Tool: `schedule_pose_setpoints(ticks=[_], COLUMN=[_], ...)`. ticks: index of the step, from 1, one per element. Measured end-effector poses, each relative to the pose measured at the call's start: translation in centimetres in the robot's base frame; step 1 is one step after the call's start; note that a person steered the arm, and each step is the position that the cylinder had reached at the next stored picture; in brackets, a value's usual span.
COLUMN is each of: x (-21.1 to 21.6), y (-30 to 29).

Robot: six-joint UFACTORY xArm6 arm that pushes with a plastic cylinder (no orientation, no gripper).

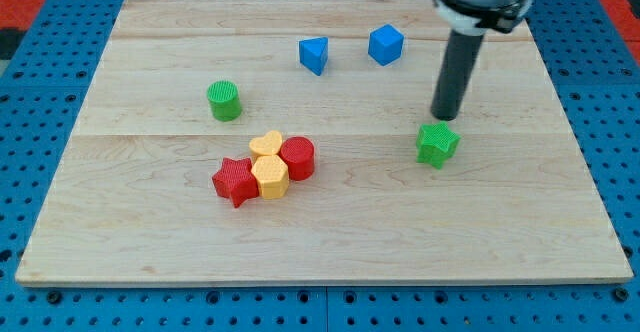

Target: Push the blue cube slightly down and right

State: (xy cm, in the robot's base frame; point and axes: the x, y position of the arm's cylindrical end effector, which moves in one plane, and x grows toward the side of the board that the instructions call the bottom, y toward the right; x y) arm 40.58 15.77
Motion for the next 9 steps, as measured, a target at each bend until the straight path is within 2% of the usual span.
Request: schedule_pose_setpoints(ticks=[1,3,4,5,7,8,9], x=[-4.5,-15.3,-17.6,-17.5,-13.7,-12.0,-12.4], y=[-0.1,-4.8,-9.1,-11.4,-10.0,-8.5,-4.5])
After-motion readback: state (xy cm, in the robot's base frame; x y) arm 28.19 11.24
